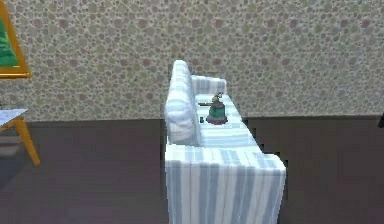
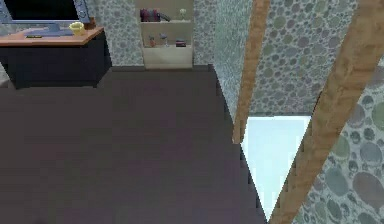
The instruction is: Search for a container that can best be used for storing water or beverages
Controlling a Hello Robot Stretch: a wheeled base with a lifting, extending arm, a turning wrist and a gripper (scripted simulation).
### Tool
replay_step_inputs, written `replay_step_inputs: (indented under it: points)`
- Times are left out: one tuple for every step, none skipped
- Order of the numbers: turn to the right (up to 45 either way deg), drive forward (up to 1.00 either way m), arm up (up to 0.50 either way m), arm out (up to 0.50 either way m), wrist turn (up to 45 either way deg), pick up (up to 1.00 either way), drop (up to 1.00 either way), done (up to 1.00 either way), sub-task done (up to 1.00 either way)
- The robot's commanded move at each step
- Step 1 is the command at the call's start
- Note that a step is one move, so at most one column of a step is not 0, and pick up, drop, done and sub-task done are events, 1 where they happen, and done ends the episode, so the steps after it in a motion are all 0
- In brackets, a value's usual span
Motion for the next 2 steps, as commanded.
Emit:
replay_step_inputs:
  points:
    - [45.0, 0.0, 0.0, 0.0, 0.0, 0.0, 0.0, 0.0, 0.0]
    - [30.0, 0.0, 0.0, 0.0, 0.0, 0.0, 0.0, 0.0, 0.0]
